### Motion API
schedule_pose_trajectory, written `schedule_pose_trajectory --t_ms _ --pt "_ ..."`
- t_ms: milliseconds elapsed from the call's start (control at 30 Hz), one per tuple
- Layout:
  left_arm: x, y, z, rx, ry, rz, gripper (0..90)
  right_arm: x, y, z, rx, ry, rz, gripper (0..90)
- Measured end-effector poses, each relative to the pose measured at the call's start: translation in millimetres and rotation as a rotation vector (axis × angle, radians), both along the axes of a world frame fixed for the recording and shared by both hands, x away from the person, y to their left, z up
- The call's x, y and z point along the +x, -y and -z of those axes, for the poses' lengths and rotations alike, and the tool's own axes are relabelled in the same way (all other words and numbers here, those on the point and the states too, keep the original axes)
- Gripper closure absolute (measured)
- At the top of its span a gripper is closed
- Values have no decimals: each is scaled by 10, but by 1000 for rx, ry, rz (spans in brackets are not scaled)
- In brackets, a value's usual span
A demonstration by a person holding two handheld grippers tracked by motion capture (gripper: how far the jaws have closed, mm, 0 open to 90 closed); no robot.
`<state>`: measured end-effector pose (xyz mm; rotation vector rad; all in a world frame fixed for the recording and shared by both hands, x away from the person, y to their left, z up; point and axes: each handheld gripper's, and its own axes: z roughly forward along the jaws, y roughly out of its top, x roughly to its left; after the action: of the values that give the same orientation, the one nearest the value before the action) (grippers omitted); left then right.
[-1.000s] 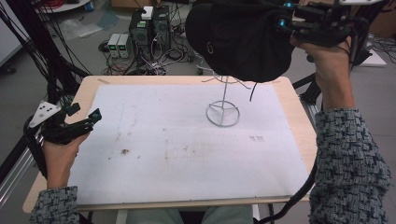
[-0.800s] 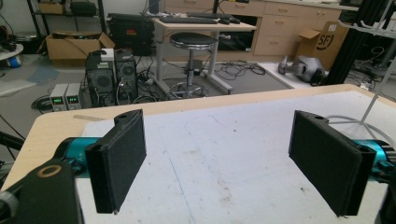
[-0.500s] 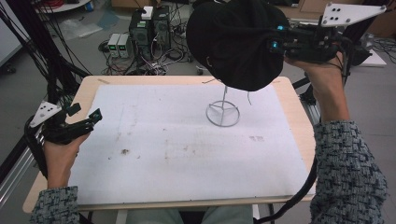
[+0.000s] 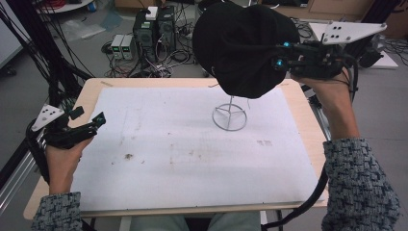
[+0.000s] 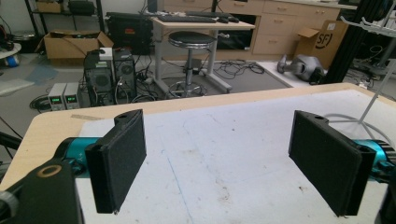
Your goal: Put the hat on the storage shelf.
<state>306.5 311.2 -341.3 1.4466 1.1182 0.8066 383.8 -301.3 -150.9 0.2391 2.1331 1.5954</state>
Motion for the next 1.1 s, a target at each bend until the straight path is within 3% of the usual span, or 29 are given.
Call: schedule_pose_trajectory --t_ms 300,733,1100 --pt "-1 -1 -1 0 -2 0 192 -3 39 162 31 -18 5 627" --pt "-15 -21 -13 -7 7 -5 192 -80 78 308 67 29 88 475" --pt "-21 -38 -19 -5 5 -8 192 -209 102 390 46 67 161 375"
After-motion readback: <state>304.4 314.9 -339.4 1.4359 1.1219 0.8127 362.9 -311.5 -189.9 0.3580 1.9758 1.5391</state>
